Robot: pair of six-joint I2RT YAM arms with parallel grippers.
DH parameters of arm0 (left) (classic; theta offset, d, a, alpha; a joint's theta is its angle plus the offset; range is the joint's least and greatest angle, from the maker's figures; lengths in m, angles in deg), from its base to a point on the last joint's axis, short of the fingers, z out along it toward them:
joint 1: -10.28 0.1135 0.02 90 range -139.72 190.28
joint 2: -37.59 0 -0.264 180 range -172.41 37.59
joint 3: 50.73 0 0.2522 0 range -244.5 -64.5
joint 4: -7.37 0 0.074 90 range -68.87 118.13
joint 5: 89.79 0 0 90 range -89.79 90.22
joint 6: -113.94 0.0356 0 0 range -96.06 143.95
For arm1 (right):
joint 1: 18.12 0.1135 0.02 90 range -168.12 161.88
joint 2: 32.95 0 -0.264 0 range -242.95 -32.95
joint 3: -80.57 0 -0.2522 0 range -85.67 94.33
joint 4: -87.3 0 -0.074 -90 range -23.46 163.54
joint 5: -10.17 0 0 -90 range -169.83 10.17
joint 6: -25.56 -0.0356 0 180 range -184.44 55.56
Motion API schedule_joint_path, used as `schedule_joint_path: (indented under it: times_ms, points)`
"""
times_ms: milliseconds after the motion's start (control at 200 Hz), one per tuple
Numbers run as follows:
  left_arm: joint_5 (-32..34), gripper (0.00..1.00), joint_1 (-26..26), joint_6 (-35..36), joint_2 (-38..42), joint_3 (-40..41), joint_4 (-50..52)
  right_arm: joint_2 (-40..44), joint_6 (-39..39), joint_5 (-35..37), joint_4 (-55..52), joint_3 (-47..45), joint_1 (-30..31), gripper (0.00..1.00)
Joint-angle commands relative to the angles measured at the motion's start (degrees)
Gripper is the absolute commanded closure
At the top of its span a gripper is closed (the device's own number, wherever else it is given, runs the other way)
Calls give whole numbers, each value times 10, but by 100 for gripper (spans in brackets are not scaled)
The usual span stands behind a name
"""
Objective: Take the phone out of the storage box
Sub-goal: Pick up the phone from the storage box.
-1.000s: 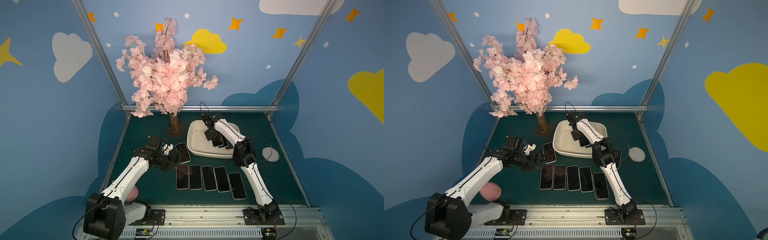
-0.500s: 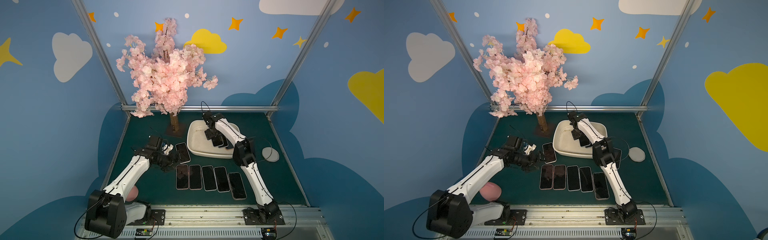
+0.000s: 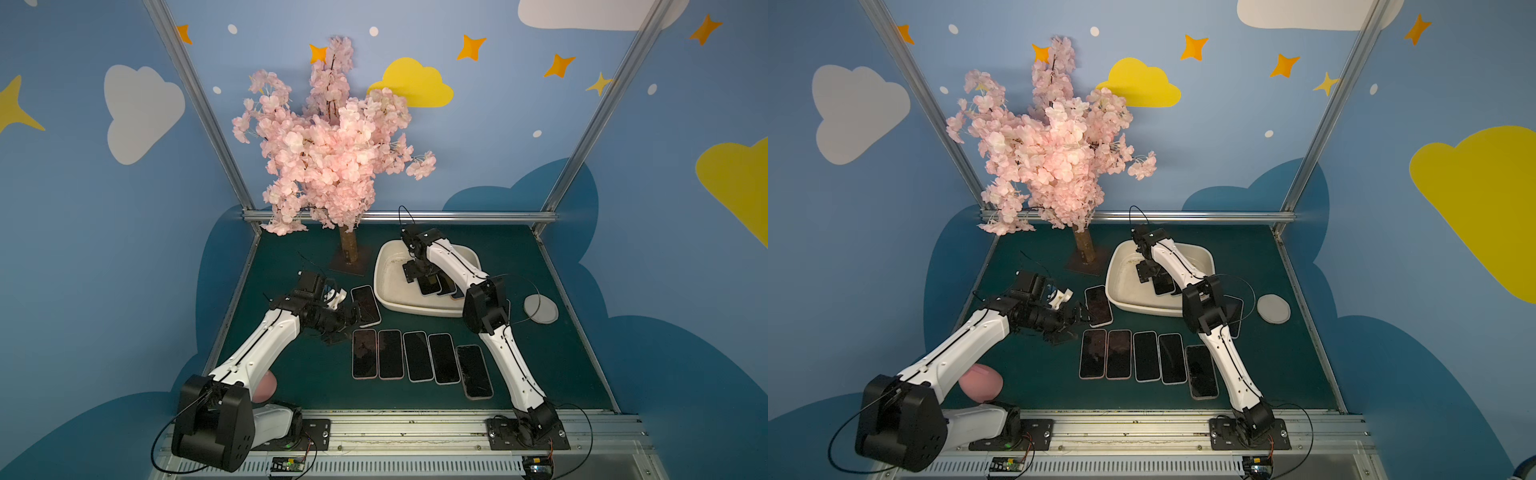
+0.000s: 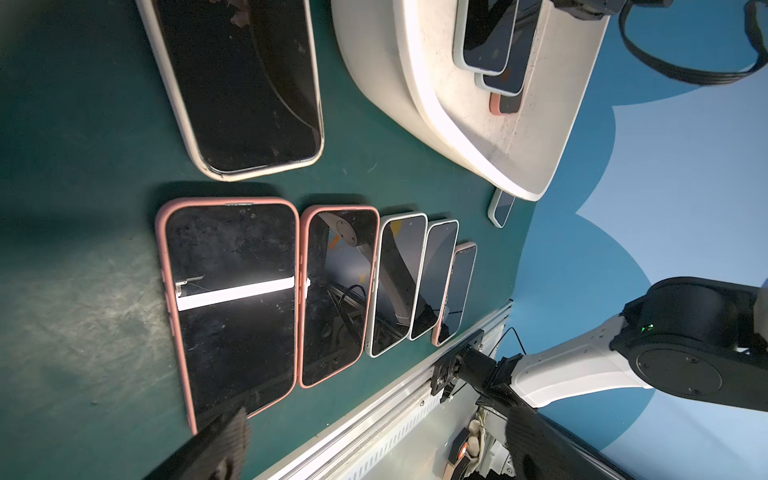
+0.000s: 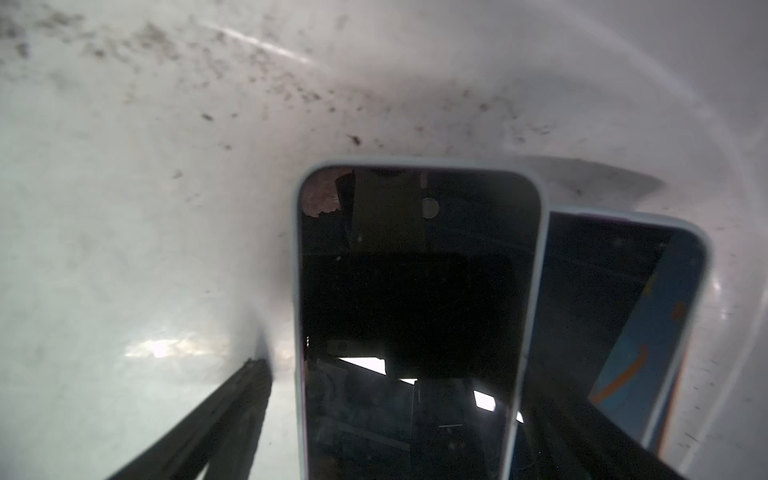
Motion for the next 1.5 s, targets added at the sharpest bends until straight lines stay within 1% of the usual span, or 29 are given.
schedule_joint_path:
  times_ms: [0,140,275,355,476,561,641,816,921,1046,1106,1292,1492]
  points:
    - [-8,0,3,11,-2,-5,7,-10,13,-47,10,-20,20,4]
    - [-9,0,5,10,0,-3,8,-6,13,-49,20,-26,26,4]
    - [-8,0,5,10,2,-1,10,-10,17,-77,18,-28,23,4]
    - [-8,0,6,11,3,-1,10,-15,13,-80,2,-27,22,4]
    - [-8,0,5,9,4,-1,10,-20,-7,-64,-36,-33,16,4]
    - [-7,0,6,8,3,0,9,-23,-36,-51,-73,-34,13,4]
    - [-8,0,5,7,0,0,6,-28,-44,-74,-87,-36,15,4]
    - [-9,0,6,6,-5,-3,8,-51,-72,-83,-92,-27,25,5]
    - [-10,0,6,8,-4,-4,13,-70,-58,-87,-92,-5,26,8]
    - [-9,0,6,9,-2,-4,21,-79,-53,-90,-93,2,16,19]
    - [-8,0,6,9,0,-3,23,-76,-53,-91,-93,-1,11,22]
    - [-9,0,6,1,5,0,17,-49,-38,-86,-92,-2,-1,26]
    - [-15,0,6,-14,9,3,-7,16,-24,-84,-66,4,-4,27]
